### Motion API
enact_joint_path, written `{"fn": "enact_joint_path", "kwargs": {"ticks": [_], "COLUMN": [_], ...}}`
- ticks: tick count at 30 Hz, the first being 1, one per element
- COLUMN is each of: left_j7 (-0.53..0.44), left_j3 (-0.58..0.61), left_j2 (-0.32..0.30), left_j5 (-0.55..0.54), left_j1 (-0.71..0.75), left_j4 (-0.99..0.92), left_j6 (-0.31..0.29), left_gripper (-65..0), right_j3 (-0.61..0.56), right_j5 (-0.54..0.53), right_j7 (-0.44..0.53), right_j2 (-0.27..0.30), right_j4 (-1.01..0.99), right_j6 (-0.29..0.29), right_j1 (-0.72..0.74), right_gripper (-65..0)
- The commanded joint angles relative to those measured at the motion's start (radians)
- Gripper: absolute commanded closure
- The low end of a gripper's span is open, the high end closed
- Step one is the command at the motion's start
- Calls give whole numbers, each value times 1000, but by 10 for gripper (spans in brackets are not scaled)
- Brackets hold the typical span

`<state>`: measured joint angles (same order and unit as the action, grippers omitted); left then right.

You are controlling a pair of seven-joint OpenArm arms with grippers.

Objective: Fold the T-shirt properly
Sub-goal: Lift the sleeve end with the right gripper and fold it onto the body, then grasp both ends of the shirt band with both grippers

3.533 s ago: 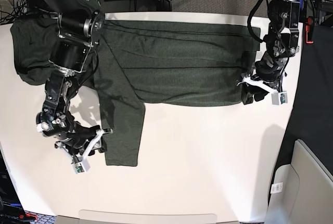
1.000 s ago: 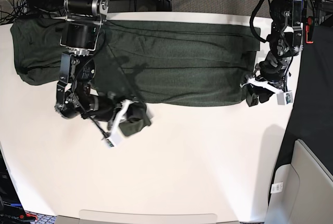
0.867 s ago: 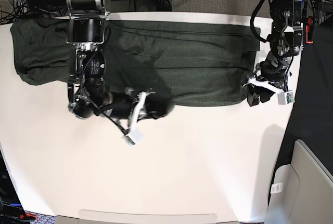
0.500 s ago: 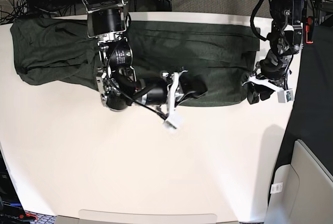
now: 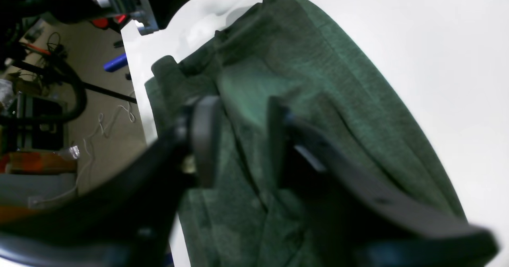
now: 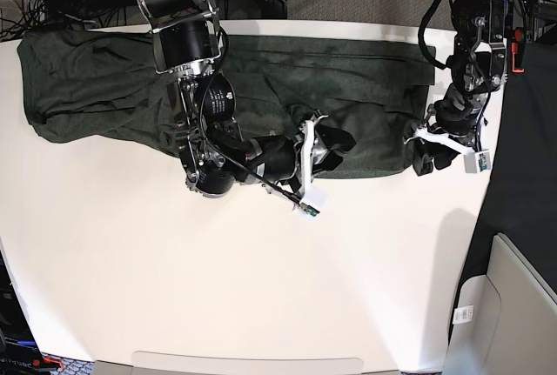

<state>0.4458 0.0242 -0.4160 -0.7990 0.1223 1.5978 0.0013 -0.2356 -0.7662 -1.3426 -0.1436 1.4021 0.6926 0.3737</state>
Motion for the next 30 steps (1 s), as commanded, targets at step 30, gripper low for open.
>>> {"fn": "enact_joint_path", "kwargs": {"ticks": [30], "left_j7": [440], "left_j3": [-106], "left_j2": [-65], "left_j5": [-7], "left_j1": [70], "left_j4": [129], "left_j6": [-7], "left_gripper": [-327], "right_j3": [312], "right_j5": [-31], "right_j7": [21], "right_j2": [405], "right_j4": [365], "right_j6": [6], "right_j1": [-241], "right_gripper": [-416]}}
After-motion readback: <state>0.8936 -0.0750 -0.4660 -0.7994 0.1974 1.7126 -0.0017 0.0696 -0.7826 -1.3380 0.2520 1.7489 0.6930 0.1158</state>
